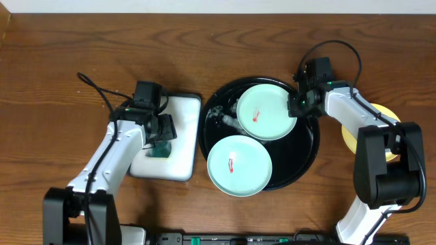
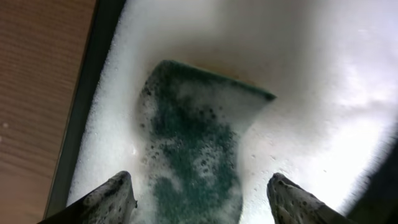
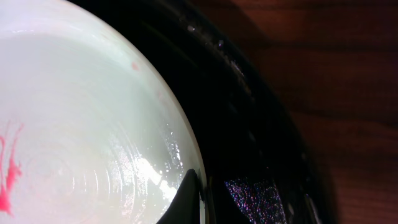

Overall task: Clean dirty plates on tray and stack at the side
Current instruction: 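Pick up the sponge from the white tray with the left gripper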

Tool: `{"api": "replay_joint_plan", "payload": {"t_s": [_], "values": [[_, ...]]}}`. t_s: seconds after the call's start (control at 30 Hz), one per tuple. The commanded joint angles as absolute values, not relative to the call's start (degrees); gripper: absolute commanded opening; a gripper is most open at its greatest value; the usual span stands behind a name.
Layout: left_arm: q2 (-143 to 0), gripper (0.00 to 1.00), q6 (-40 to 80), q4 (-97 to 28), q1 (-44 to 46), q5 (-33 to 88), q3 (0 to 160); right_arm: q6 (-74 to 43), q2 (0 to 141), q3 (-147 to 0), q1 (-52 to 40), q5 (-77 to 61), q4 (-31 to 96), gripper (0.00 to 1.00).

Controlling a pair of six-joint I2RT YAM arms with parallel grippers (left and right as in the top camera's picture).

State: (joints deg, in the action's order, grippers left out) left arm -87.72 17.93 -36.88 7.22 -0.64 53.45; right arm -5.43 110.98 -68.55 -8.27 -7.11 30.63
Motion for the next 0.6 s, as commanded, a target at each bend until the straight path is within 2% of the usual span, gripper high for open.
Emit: {"api": "replay_joint_plan", "payload": {"t_s": [0.0, 0.07, 0.2, 0.3, 0.33, 0.57], "values": [[-89.97, 0.71, 17.61, -35.44, 7.29, -2.74, 51.44, -5.74, 113.01, -67.53, -8.67, -6.26, 32.16, 0.01], [-91.77, 0.70, 17.58, -33.63, 7.29, -2.76, 50.59, -5.74, 113.01, -67.53, -8.67, -6.26, 32.12, 0.01], [-96.66, 0.39, 17.61, -30.39, 7.35, -1.19, 50.41, -5.76, 113.01, -67.55, -8.71, -6.26, 32.14, 0.01], [-99.77, 0.12, 17.63, -29.52, 7.35, -0.40, 50.41, -5.78, 113.01, -67.53, -8.69, -6.28, 32.18, 0.01], [-100.16, 0.08, 17.63, -29.67, 7.35, -0.40, 50.41, -5.78, 113.01, -67.53, -8.69, -6.28, 32.25, 0.01], [-98.52, 0.08, 17.52, -34.04, 7.35, -0.40, 53.58, -5.74, 112.99, -67.53, -8.69, -6.28, 32.36, 0.01]]}}
